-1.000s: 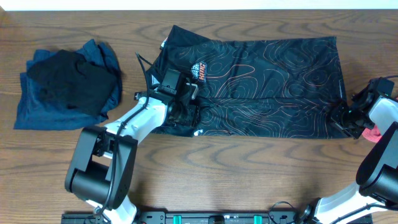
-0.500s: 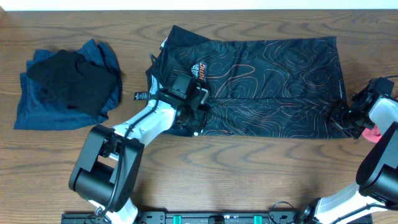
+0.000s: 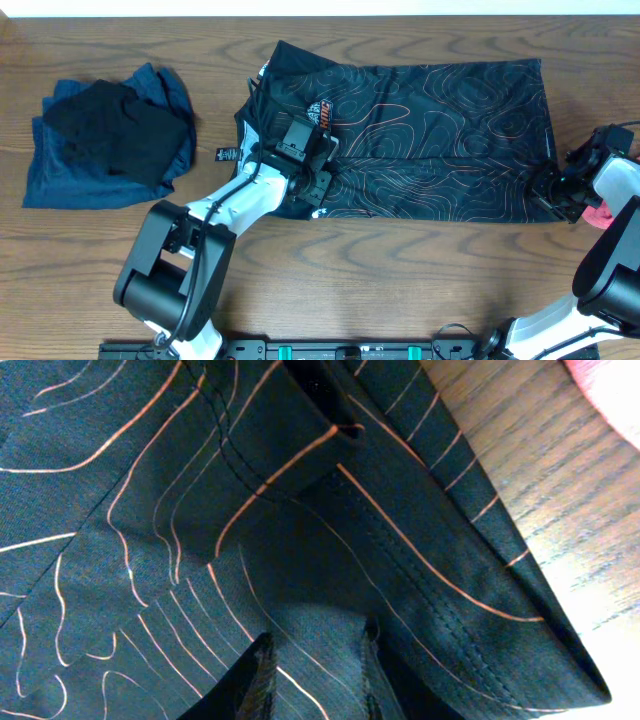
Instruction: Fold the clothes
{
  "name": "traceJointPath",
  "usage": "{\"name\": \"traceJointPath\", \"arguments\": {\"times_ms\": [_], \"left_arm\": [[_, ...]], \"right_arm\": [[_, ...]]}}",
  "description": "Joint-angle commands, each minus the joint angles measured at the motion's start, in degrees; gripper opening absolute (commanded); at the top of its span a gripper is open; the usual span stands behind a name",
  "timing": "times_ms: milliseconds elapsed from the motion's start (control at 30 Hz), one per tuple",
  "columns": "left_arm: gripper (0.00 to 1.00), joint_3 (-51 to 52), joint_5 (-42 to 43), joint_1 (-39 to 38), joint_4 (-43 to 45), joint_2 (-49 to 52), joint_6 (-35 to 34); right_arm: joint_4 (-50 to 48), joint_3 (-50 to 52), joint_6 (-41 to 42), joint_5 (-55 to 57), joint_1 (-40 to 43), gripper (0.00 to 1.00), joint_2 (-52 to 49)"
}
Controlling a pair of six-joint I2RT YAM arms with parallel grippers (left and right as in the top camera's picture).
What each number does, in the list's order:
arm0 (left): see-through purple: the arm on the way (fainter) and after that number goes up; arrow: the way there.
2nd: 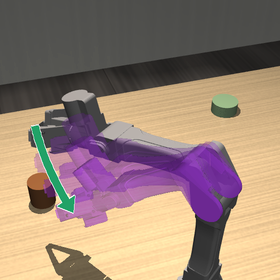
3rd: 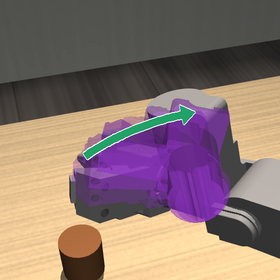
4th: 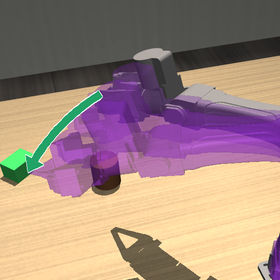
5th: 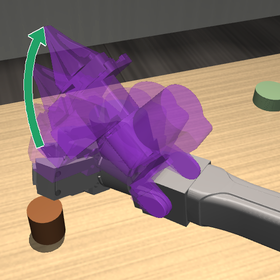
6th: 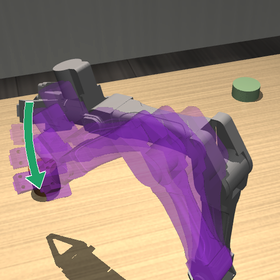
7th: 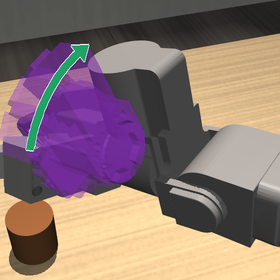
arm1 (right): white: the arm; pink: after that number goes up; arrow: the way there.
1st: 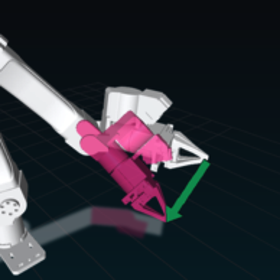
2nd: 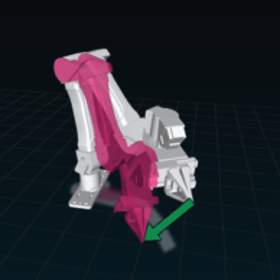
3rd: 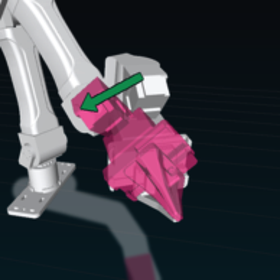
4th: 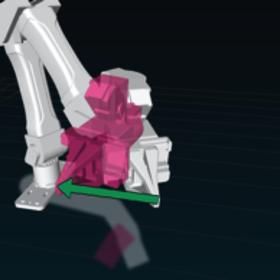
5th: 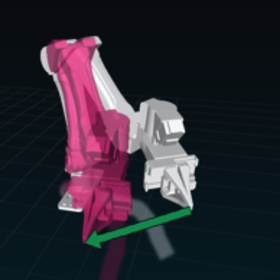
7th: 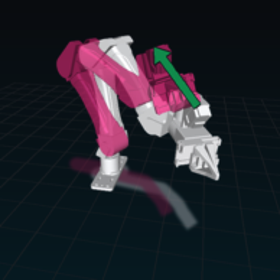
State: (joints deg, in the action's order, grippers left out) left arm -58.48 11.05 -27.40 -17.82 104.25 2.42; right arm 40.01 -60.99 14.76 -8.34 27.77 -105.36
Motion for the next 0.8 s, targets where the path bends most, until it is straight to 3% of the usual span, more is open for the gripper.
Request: {"name": "traceJointPath", "arguments": {"times_ms": [0, 233, 367, 467, 767], "left_arm": [[0.38, 0.15, -1.25, 0.04, -0.04, 1.77, 0.55], [0.37, 0.15, -1.27, 0.04, 0.42, 2.91, 0.57], [0.15, 0.11, -1.27, 0.04, 1.62, 2.89, 0.57], [0.07, -0.28, -1.29, 0.04, 2.12, 2.73, 0.57], [0.06, -5.25, -2.05, 0.11, 2.58, 2.69, 0.59]], "right_arm": [[0.07, 1.88, -0.70, 1.46, -1.16, 0.28, -1.81], [0.04, 1.88, -0.70, 1.46, -1.16, 0.28, -1.81], [0.07, 1.88, -0.70, 1.49, -1.16, 0.27, -1.81], [0.07, 1.88, -0.70, 1.49, -1.16, 0.27, -1.81], [0.02, 1.88, -0.70, 1.49, -1.16, 0.28, -1.81]]}}
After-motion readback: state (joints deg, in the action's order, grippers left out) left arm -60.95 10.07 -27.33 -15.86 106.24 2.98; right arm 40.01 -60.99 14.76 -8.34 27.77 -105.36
